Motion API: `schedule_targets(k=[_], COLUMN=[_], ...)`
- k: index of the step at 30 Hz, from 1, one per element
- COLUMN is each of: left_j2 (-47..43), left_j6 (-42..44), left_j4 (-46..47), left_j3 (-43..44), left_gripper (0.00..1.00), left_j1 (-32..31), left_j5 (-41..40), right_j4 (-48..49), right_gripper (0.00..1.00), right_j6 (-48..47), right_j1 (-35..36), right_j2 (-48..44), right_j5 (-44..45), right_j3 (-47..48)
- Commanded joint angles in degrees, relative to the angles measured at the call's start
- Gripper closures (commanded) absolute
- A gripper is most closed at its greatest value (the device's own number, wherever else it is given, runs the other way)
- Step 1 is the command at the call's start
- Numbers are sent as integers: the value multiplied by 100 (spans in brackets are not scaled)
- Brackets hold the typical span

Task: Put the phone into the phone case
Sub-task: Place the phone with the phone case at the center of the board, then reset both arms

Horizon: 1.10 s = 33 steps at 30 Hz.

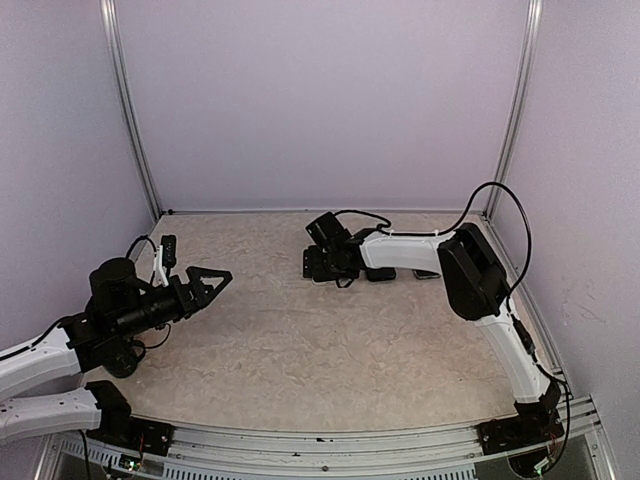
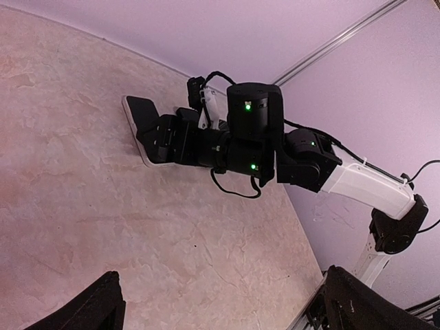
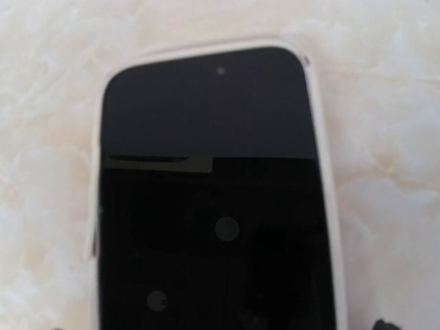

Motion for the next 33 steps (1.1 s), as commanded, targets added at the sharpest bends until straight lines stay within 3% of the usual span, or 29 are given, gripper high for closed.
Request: schedule_targets(k=[1,11,19,26,33], left_j2=[-25,-17,-92,55,566], left_j6=[102,76,107,428,853], left_j4=[-14,-17,-155,-421,-975], left_j3=[15,24,65,354,925], left_gripper=[1,1,1,1,1], left_j1=[72,103,110,175,283], left_j5=[-41,-46,-95,-102,-538], right_j4=[270,832,408,865,1355], right_gripper=[4,4,0,0,1], right_j6=[-200,-399,-426,-1251,-2283], right_j1=[104,163,170,241,267], right_j2=[-440,-779,-956,-2192,-3999], right_j5=[-137,-602,-80,91,-60], right_j3=[-329,-819,-850,-1855,-3607])
